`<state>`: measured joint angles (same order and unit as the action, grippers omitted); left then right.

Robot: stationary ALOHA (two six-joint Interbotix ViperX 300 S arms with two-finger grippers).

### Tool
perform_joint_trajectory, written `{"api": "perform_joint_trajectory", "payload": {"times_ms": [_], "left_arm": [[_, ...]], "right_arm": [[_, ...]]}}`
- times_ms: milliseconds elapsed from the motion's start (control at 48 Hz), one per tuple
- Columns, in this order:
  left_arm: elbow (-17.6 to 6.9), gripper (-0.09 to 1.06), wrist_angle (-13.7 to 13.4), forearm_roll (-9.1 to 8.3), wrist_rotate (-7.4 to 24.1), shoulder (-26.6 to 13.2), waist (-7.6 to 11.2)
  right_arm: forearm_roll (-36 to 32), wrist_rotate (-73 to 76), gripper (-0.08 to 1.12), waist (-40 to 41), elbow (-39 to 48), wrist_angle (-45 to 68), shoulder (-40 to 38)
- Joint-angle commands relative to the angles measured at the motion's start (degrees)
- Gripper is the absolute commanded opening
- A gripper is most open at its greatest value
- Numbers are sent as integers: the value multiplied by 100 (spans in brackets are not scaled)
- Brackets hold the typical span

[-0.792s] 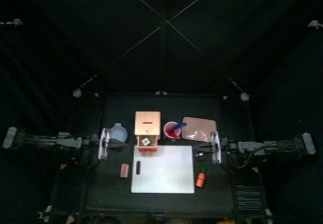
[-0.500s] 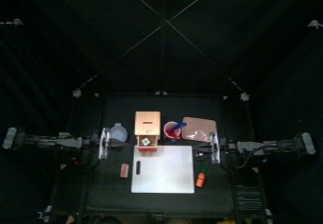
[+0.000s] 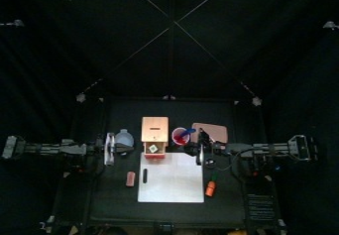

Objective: Place sushi on board then cut the sushi with the knife then place the pieces on the plate
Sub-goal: Place the sushi on the board

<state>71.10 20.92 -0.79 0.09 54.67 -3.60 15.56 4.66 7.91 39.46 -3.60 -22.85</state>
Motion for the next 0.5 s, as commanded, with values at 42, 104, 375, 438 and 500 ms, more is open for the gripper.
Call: {"api": "perform_joint_trajectory", "payload": {"times_ms": [42,104,375,438,500], "left_arm": [[-9,15,26,-9,0,-26,-44],[35,15,26,0,0,-26,-53],[211,15,26,9,0,-26,-141],[246,15,26,0,0,-26,-220],[272,15,26,9,-9,-26,-343]], "right_arm": [[70,35,5,123,-826,-967,97],[123,97,5,185,-1125,-1397,185],[114,475,5,176,-2417,-3208,1134],[18,642,5,176,-2689,-3498,1406],[-211,905,5,158,-2944,-3718,1661]]}}
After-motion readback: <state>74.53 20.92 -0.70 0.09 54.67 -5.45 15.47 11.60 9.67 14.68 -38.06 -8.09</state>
